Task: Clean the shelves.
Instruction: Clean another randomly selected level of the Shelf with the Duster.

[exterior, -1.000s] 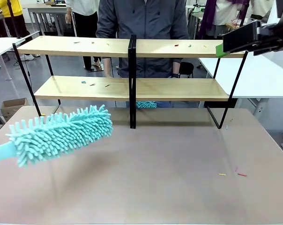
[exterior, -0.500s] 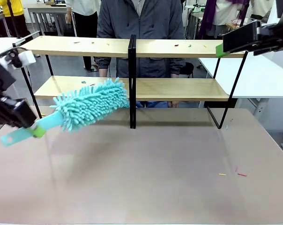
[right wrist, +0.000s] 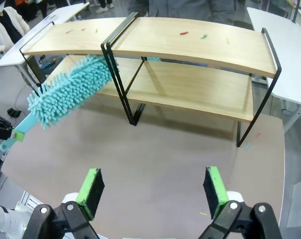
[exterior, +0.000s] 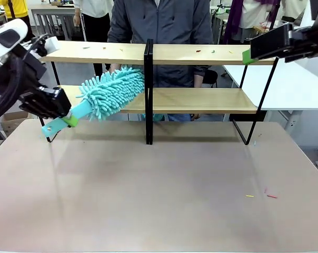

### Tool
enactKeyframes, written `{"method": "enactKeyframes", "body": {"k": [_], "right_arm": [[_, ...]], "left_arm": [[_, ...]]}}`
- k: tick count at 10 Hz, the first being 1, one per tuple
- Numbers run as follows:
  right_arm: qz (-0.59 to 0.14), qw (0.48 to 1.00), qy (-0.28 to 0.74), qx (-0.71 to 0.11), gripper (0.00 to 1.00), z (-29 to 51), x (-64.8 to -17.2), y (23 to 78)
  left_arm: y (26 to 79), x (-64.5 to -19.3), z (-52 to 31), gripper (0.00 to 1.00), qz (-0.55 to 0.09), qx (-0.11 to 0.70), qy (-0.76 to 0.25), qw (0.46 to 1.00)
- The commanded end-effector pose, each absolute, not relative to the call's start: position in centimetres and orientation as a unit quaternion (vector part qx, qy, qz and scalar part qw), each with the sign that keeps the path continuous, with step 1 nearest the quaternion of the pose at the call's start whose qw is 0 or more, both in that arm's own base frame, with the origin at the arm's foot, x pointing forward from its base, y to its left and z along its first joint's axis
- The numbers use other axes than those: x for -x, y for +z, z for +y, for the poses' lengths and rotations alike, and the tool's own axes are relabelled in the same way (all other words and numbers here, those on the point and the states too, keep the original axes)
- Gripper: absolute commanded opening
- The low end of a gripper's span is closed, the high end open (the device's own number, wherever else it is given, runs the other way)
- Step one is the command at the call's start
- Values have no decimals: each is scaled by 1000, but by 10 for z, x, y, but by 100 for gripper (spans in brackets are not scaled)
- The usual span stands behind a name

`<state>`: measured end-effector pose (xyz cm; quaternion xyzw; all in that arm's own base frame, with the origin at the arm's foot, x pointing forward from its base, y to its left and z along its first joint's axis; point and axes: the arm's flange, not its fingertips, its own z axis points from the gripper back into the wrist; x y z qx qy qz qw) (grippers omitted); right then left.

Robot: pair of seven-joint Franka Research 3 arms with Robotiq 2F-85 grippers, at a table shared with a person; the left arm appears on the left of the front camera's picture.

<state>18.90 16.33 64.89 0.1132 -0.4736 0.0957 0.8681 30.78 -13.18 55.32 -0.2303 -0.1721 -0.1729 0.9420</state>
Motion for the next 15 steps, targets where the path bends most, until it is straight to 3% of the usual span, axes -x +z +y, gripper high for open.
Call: {"method": "enactKeyframes", "body": {"k": [1, 5, 11, 15], "right_arm": [[-473, 869, 94, -114, 100, 163, -189, 648], [-473, 869, 94, -114, 100, 163, -189, 648], [-473, 869, 94, -114, 100, 163, -189, 648], [-473, 869, 94, -114, 100, 163, -189, 648]], "left_arm": [[560, -327, -142, 13, -165, 221, -151, 949], [537, -375, -159, 13, -178, 187, -111, 960], [517, -399, -149, 13, -172, 139, -56, 974], [521, -392, -122, 13, -162, 69, 85, 981]]}}
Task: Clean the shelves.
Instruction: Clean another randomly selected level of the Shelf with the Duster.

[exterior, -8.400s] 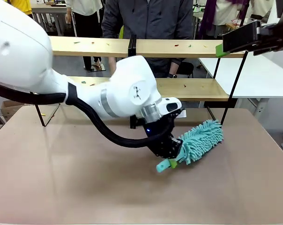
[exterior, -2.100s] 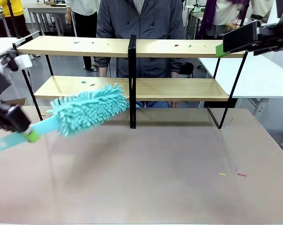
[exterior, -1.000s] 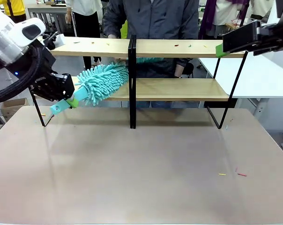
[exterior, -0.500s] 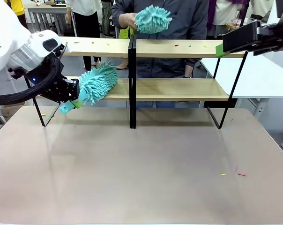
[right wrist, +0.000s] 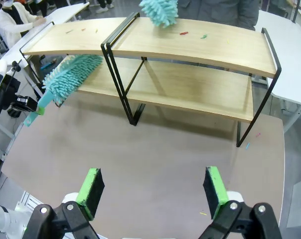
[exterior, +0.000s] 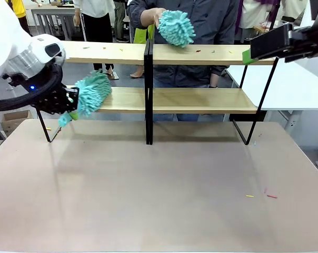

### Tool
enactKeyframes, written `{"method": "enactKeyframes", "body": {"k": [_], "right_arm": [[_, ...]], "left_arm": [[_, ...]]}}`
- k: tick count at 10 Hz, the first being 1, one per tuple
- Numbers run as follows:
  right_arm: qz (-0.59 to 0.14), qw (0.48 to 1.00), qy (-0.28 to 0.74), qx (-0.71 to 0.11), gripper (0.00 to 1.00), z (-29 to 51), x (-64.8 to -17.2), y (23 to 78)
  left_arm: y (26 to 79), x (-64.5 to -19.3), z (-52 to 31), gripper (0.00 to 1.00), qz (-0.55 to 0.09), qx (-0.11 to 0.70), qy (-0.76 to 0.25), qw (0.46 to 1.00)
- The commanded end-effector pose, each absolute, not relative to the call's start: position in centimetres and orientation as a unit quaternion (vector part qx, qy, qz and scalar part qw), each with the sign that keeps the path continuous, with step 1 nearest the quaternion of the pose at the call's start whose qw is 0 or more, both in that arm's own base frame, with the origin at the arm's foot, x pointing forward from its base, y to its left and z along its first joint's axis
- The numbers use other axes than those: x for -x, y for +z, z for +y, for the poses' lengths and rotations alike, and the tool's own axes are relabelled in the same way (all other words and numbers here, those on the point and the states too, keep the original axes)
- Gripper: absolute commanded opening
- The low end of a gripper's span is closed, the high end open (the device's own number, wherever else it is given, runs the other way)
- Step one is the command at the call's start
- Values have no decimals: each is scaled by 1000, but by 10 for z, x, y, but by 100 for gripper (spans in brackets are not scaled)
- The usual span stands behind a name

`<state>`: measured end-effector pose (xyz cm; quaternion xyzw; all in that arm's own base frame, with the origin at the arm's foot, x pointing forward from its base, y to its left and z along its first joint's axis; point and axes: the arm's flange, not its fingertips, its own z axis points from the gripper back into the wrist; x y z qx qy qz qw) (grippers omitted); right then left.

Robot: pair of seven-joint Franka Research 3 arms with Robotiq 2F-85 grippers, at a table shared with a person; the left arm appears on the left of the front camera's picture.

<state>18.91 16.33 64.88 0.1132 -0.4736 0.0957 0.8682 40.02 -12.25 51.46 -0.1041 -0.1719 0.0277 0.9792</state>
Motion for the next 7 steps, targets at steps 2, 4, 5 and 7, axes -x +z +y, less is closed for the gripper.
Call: {"method": "enactKeyframes", "body": {"k": [2, 4, 5, 7], "right_arm": [[-473, 869, 94, -114, 100, 163, -189, 648], [-473, 869, 94, -114, 100, 163, -189, 648], [-473, 869, 94, -114, 100, 163, -189, 648], [-473, 869, 94, -114, 100, 163, -189, 648]], "left_arm": [[529, -383, -100, 13, -182, 30, 175, 967], [551, -360, -91, 13, -281, 48, 206, 936], [553, -354, -94, 13, -284, 49, 194, 938], [550, -351, -98, 13, -277, 50, 175, 943]]}}
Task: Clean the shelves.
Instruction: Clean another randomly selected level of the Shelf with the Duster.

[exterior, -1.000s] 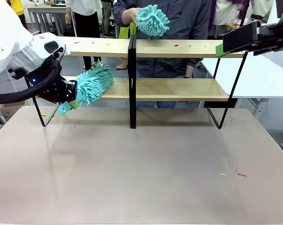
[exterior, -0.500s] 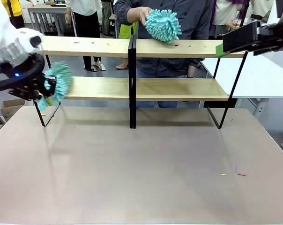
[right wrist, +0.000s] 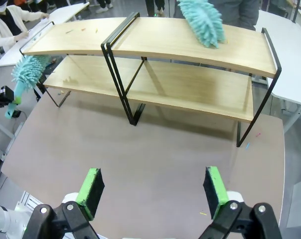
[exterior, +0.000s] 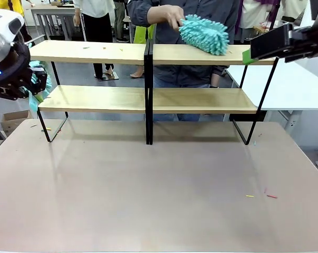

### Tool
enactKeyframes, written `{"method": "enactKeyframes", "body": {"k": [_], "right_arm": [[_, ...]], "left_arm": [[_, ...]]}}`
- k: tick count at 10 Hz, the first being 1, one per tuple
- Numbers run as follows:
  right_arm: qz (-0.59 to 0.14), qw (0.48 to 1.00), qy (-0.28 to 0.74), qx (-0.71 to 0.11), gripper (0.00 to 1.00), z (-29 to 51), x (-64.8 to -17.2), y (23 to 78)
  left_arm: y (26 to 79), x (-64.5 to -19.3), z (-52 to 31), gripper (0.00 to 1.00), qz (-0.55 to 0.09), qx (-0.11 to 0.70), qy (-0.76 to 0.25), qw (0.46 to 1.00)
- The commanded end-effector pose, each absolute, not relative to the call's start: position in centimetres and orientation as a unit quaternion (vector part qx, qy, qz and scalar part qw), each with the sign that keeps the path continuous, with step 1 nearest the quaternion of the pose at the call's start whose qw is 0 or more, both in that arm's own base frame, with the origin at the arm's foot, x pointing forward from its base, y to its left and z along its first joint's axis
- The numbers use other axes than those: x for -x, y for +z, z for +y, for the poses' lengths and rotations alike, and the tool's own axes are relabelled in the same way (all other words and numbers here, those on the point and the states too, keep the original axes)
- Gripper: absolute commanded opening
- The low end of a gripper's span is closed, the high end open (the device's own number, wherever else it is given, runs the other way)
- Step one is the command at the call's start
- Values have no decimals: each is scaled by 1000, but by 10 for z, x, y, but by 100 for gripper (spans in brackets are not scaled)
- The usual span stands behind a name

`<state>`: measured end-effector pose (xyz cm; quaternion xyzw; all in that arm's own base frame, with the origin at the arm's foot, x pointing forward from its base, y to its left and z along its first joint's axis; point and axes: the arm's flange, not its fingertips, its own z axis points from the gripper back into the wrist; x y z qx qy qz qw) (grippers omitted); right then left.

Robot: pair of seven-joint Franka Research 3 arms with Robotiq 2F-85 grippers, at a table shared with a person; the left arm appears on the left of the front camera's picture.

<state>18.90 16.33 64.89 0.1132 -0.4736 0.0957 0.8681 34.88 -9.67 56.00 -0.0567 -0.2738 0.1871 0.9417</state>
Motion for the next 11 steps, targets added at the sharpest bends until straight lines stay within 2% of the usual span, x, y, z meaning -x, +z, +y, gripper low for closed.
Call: {"method": "enactKeyframes", "body": {"k": [1, 4, 6, 8, 11], "right_arm": [[-473, 869, 94, -114, 100, 163, -189, 648], [-473, 869, 94, -114, 100, 163, -189, 648], [-473, 869, 94, -114, 100, 163, -189, 648], [-473, 869, 94, -114, 100, 163, -189, 648], [-473, 869, 94, -114, 100, 163, -189, 648]], "left_arm": [[548, -353, -99, 13, -268, 47, 171, 947], [543, -354, -101, 13, -231, 59, 134, 962], [547, -336, -90, 13, -171, 119, 21, 978], [561, -300, -60, 13, -115, 182, -96, 972], [587, -232, 28, 13, -22, 202, -268, 942]]}}
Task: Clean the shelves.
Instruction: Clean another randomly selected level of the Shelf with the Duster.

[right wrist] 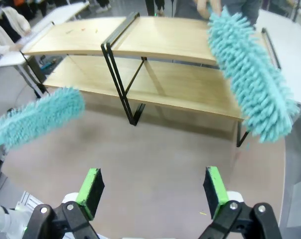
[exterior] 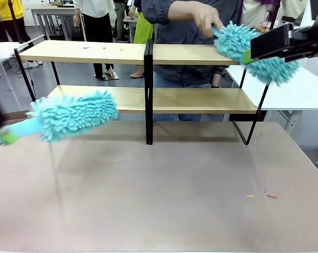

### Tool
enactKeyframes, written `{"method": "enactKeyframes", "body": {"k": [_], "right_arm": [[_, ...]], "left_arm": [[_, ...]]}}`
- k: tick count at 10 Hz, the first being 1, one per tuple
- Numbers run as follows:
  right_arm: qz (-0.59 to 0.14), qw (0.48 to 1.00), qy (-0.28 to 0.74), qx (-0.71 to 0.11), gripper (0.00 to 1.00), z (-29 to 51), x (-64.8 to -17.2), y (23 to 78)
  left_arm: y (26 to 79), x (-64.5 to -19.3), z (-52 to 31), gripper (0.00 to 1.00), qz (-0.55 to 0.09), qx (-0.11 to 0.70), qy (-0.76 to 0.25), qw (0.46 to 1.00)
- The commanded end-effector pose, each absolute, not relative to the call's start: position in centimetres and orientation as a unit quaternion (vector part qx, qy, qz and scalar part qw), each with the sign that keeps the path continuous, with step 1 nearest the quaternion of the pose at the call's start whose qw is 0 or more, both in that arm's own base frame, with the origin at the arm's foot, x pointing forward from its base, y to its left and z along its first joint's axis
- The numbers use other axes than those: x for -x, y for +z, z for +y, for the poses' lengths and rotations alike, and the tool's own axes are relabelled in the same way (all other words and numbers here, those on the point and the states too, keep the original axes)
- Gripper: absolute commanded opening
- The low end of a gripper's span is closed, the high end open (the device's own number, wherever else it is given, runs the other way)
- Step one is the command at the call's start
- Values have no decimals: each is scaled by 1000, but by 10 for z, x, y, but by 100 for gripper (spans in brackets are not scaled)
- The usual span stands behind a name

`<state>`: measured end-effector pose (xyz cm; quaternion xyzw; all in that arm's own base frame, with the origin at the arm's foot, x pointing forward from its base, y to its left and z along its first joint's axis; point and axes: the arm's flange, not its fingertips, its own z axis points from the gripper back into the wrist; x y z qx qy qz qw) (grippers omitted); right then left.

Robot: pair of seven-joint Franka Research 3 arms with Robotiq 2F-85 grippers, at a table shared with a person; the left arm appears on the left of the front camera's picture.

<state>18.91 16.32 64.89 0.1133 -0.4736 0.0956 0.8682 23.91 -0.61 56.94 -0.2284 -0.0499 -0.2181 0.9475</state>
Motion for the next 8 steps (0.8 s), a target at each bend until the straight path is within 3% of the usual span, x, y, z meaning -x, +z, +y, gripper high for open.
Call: {"method": "enactKeyframes", "body": {"k": [1, 2, 5, 7, 8], "right_arm": [[-473, 869, 94, -114, 100, 163, -189, 648], [-473, 869, 94, -114, 100, 163, -189, 648], [-473, 869, 94, -114, 100, 163, -189, 648], [-473, 869, 94, -114, 100, 163, -189, 648], [-473, 869, 94, -114, 100, 163, -189, 648]], "left_arm": [[601, -216, 60, 13, -51, 260, -329, 906], [618, -202, 99, 13, -119, 325, -338, 875], [650, -196, 196, 13, -283, 446, -238, 815], [642, -195, 258, 13, -335, 543, -129, 759], [631, -202, 266, 13, -328, 558, -83, 757]]}}
